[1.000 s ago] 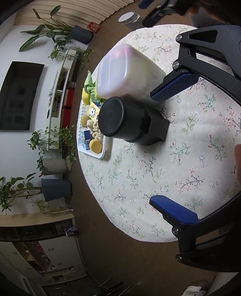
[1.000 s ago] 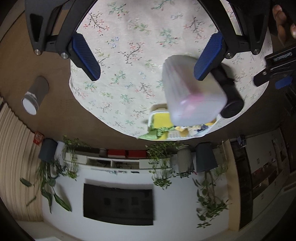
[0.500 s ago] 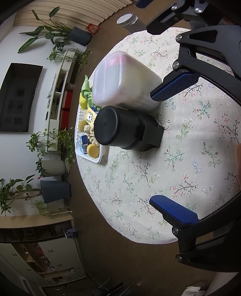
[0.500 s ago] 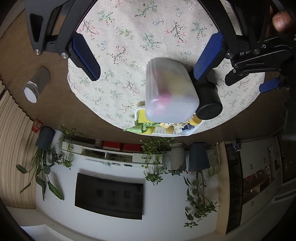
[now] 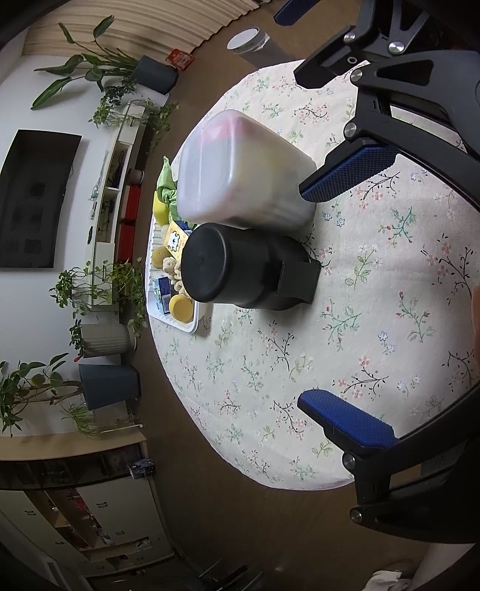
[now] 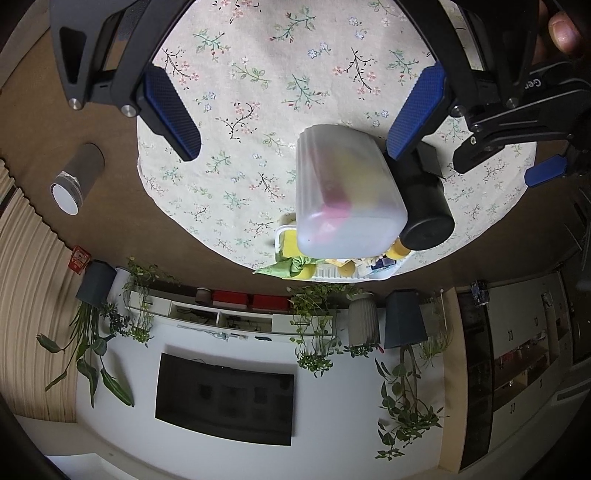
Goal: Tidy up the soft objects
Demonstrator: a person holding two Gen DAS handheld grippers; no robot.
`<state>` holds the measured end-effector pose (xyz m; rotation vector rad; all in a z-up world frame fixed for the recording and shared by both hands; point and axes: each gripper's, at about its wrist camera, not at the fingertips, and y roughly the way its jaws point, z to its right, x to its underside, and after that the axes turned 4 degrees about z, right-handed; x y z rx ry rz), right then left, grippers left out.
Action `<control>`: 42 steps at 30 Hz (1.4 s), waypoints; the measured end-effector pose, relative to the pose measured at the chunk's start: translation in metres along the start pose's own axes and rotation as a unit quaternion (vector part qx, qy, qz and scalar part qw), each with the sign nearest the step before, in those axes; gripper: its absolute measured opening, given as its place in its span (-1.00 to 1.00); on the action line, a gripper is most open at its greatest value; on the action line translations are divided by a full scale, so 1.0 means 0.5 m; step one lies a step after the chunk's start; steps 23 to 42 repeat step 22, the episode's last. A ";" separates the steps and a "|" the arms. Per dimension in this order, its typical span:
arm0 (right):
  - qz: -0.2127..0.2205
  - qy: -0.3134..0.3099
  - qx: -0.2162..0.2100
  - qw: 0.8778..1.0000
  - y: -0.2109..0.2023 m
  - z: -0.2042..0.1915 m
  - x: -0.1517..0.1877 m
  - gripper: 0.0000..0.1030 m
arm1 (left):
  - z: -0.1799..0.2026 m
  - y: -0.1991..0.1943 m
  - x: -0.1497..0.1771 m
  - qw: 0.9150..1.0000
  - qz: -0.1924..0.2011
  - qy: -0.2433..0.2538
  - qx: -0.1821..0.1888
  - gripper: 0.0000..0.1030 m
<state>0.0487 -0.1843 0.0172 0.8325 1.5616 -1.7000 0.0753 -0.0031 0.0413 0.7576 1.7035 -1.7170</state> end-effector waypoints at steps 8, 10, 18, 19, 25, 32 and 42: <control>-0.010 0.005 0.005 1.000 0.014 0.007 0.008 1.00 | 0.002 -0.005 -0.001 1.000 0.003 -0.001 -0.011 1.00; -0.011 0.008 0.006 1.000 0.015 0.010 0.008 1.00 | 0.001 -0.006 -0.001 1.000 0.006 0.000 -0.015 1.00; -0.007 0.009 0.008 1.000 0.010 0.015 0.004 1.00 | 0.003 -0.014 0.001 1.000 0.018 0.000 -0.016 1.00; -0.007 0.009 0.008 1.000 0.010 0.015 0.004 1.00 | 0.004 -0.015 0.001 1.000 0.019 0.000 -0.016 1.00; -0.007 0.010 0.007 1.000 0.009 0.016 0.004 1.00 | 0.003 -0.018 0.001 1.000 0.020 -0.001 -0.014 1.00; -0.007 0.010 0.007 1.000 0.009 0.016 0.004 1.00 | 0.003 -0.018 0.001 1.000 0.020 -0.001 -0.014 1.00; -0.007 0.010 0.007 1.000 0.009 0.016 0.004 1.00 | 0.003 -0.018 0.001 1.000 0.020 -0.001 -0.014 1.00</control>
